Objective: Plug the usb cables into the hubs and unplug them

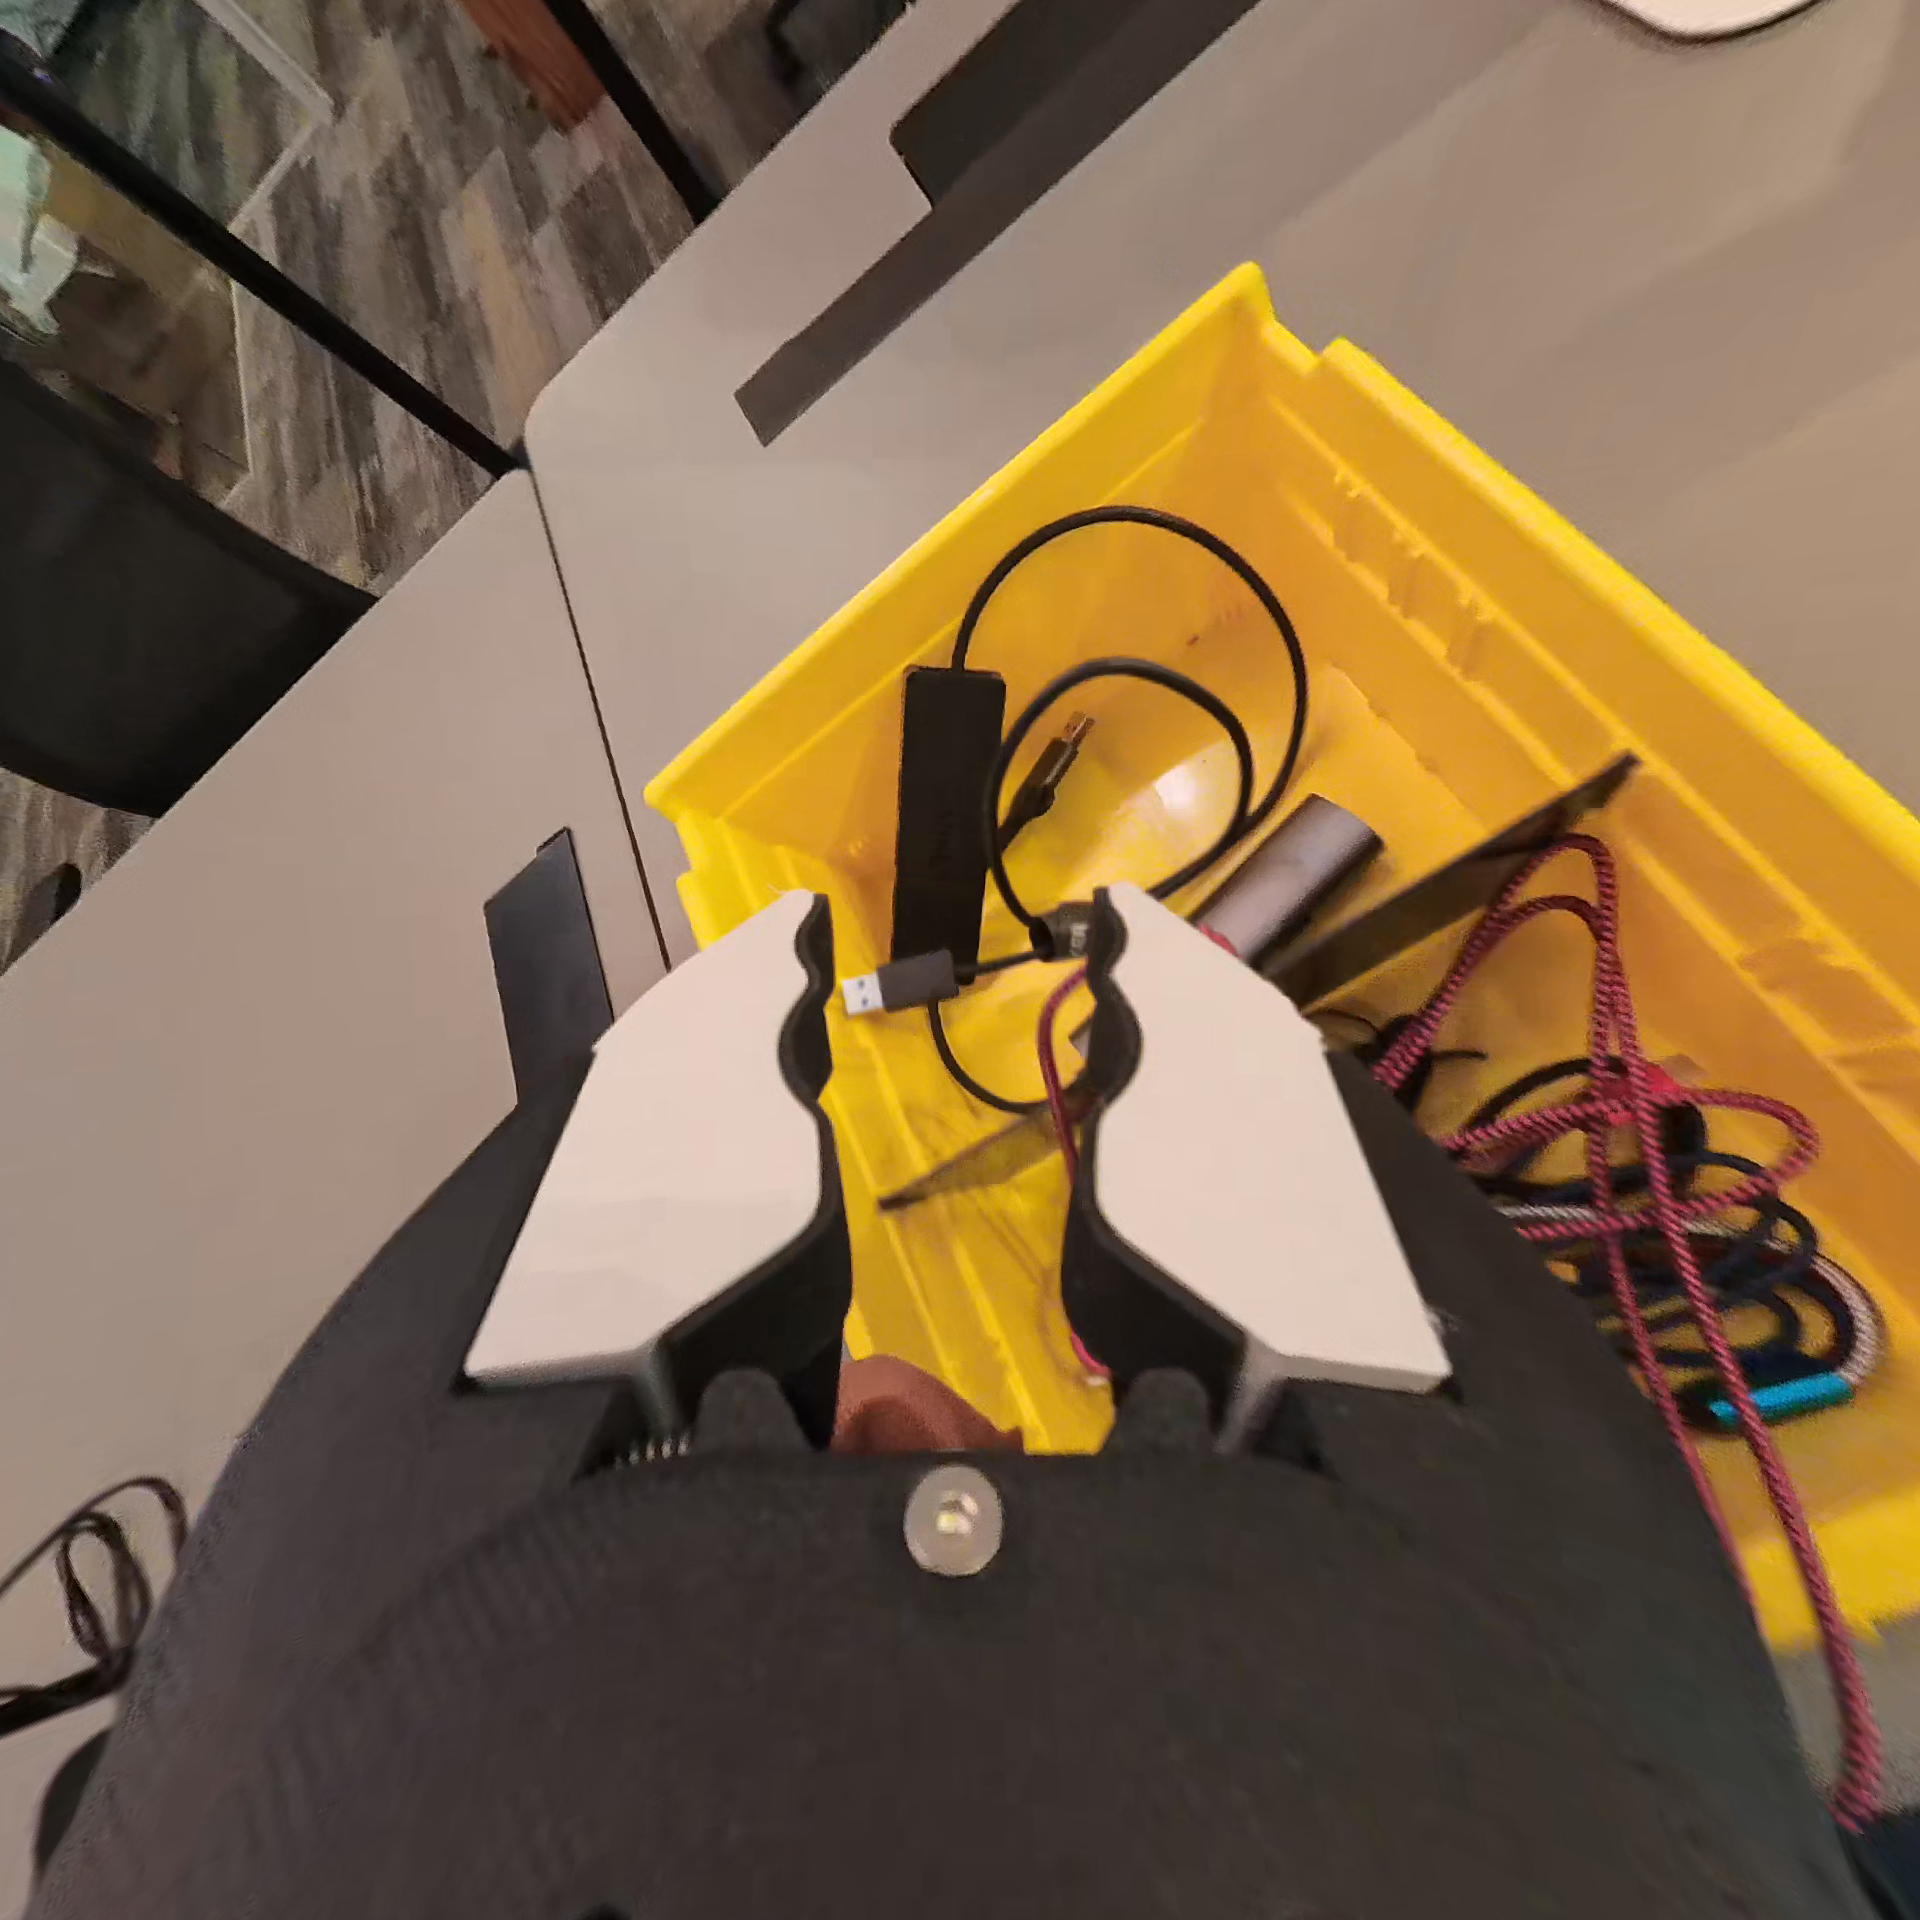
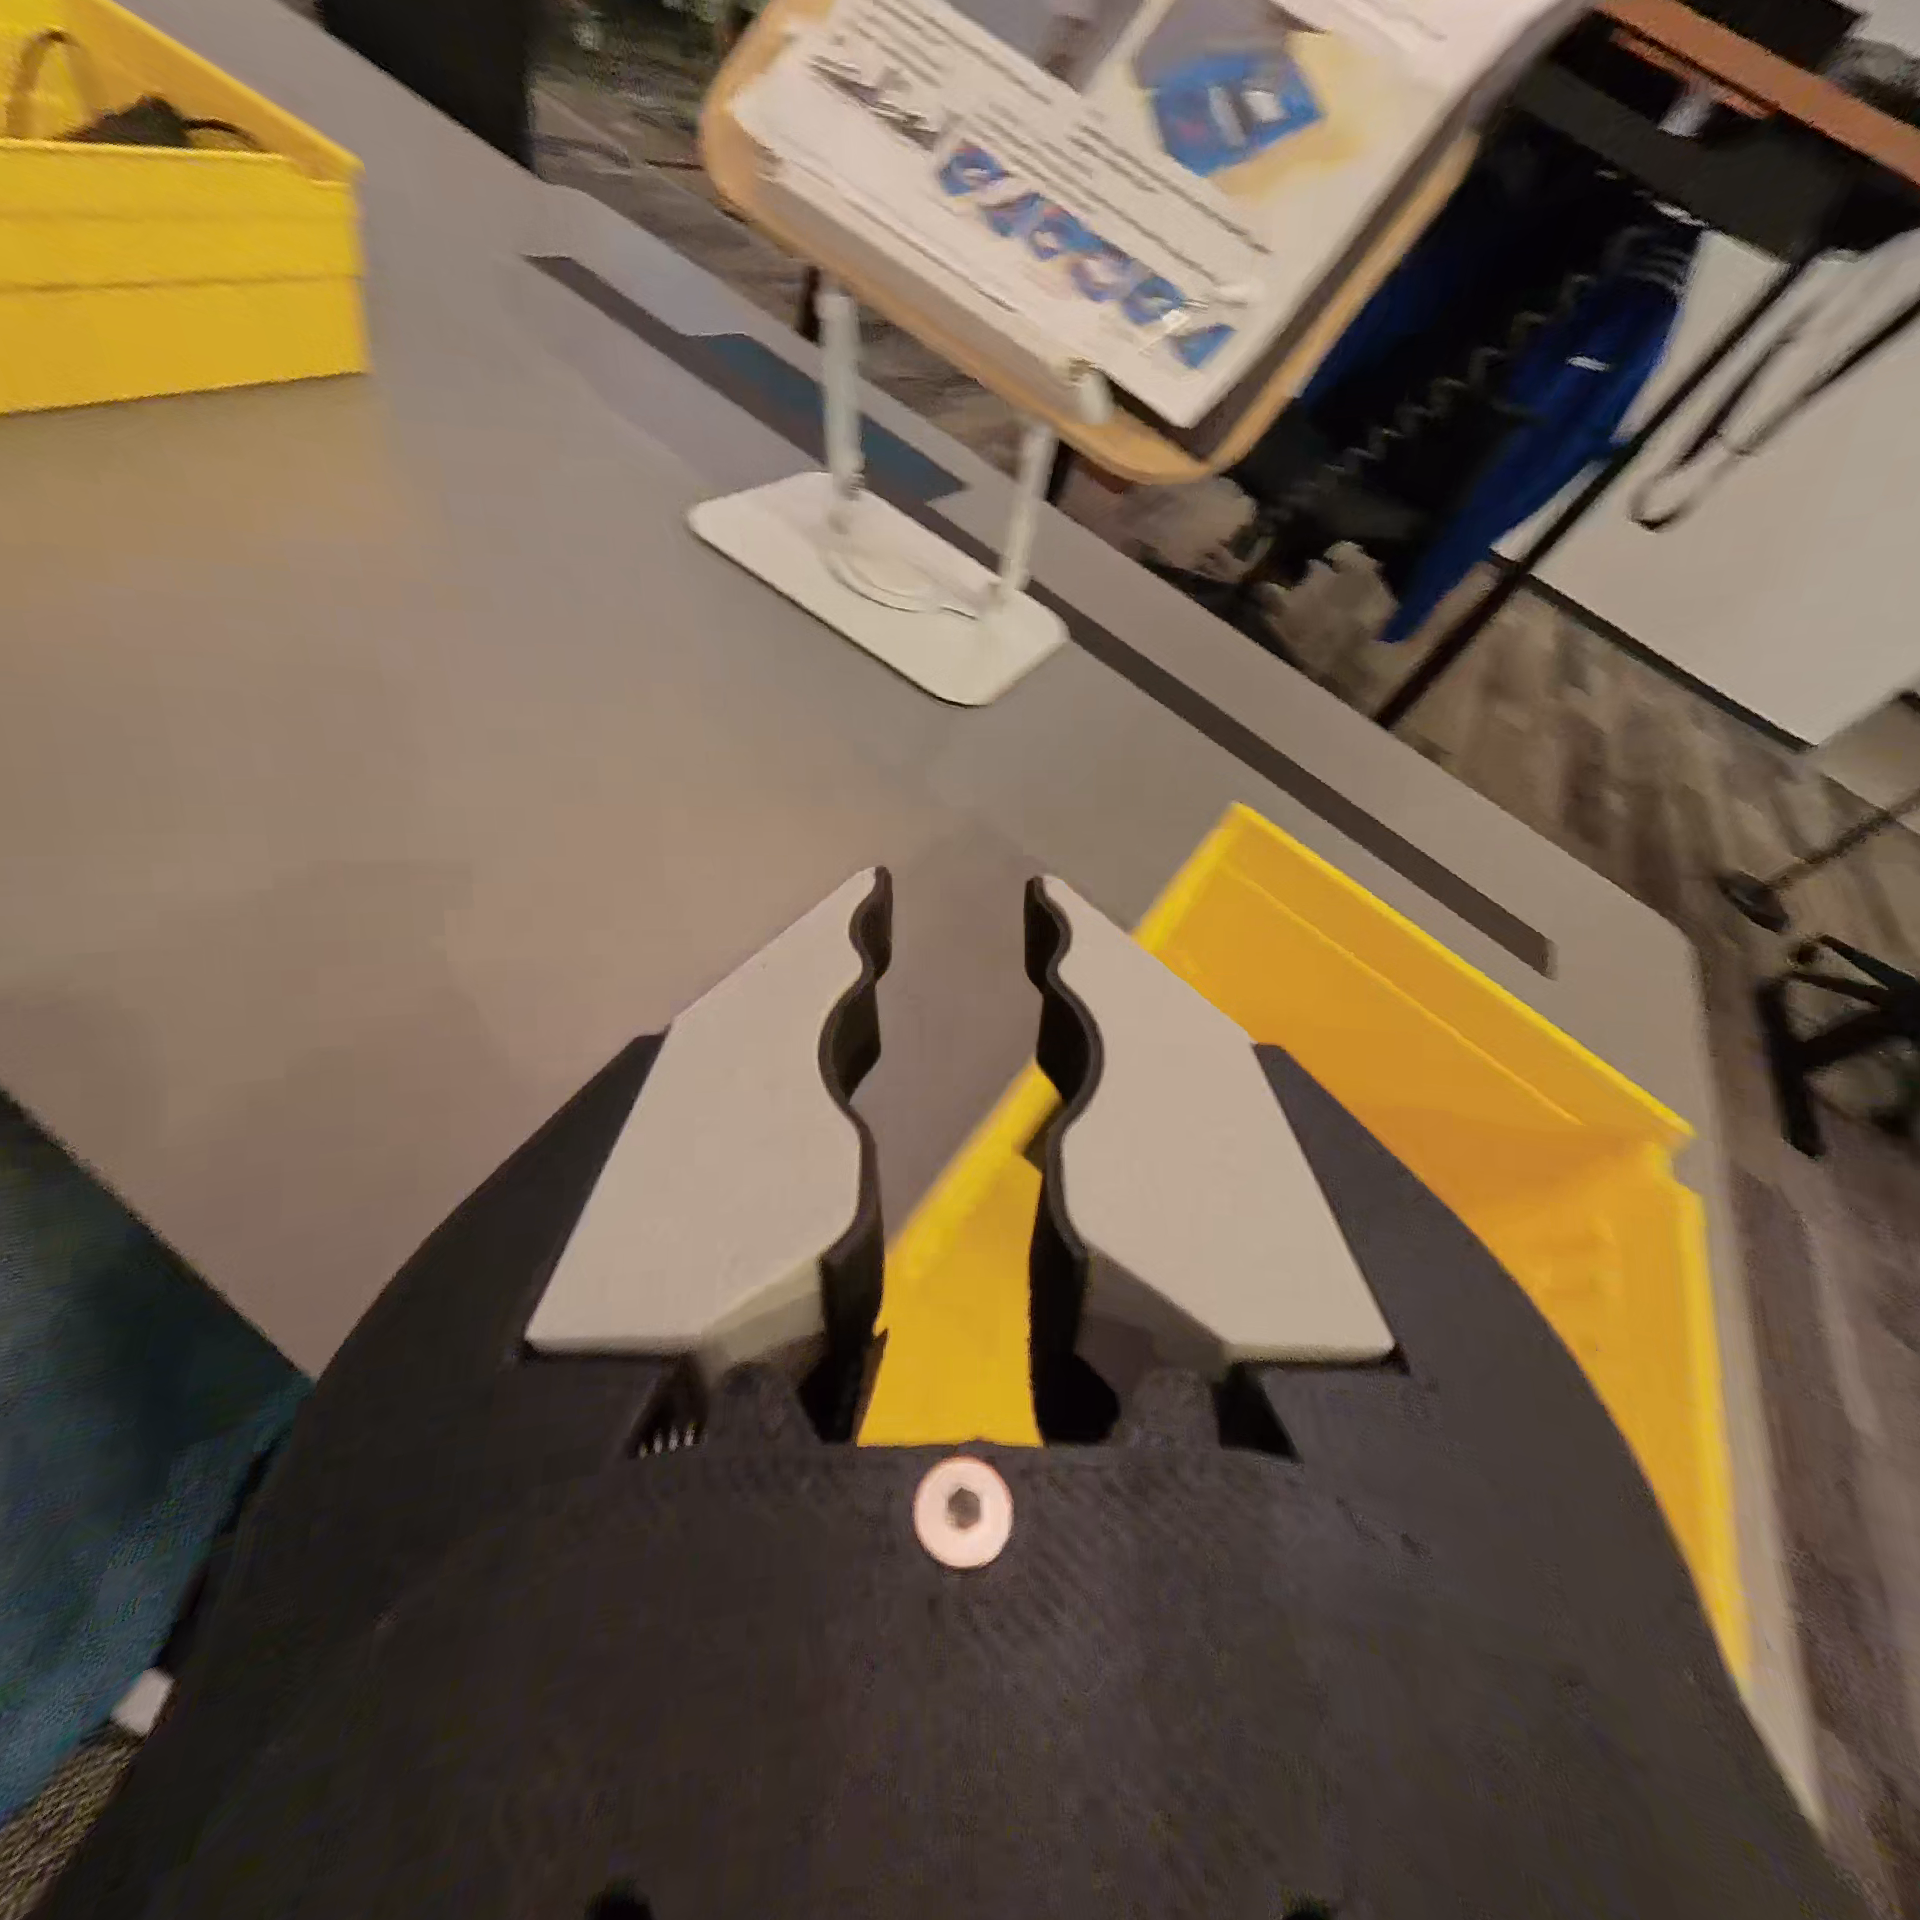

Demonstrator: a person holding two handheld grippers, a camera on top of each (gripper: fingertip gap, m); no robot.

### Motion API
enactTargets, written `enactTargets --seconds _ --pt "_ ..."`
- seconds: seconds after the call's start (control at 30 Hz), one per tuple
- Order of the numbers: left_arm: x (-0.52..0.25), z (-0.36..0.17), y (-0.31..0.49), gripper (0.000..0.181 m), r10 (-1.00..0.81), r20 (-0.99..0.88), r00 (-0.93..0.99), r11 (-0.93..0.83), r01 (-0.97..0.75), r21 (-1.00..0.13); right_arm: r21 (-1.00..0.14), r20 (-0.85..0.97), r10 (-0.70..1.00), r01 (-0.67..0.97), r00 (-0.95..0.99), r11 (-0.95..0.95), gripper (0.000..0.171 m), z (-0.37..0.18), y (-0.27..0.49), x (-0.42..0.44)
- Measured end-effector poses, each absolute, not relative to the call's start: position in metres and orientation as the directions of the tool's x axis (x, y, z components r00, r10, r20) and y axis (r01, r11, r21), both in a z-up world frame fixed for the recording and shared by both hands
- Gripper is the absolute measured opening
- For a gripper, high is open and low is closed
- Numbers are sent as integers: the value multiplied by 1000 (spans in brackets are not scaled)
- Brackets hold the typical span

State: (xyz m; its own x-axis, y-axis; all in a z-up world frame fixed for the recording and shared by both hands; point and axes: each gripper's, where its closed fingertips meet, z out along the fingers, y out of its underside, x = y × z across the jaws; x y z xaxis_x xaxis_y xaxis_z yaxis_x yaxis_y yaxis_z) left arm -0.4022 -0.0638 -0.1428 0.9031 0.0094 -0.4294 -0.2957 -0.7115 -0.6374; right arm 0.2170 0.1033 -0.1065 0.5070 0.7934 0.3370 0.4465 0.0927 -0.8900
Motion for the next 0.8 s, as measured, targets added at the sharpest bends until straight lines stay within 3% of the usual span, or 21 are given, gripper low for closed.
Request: enactTargets --seconds 0.23,0.43,0.67,0.8 --pt "-437 -169 -11 34 -85 -406 910 -795 -308 -523 -893 240 935 437 260 108 24 -145 47 126" --pt "-453 -217 0 33 -176 -355 918 -888 -304 -345 -870 201 971 479 126 118 25 -184 19 90" --pt "-444 -236 14 31 -204 -297 933 -909 -293 -296 -868 157 984 486 81 99 25 -201 12 76" --pt "-446 -243 14 39 -200 -271 942 -919 -276 -282 -868 147 986 488 78 91 25 -205 13 75"
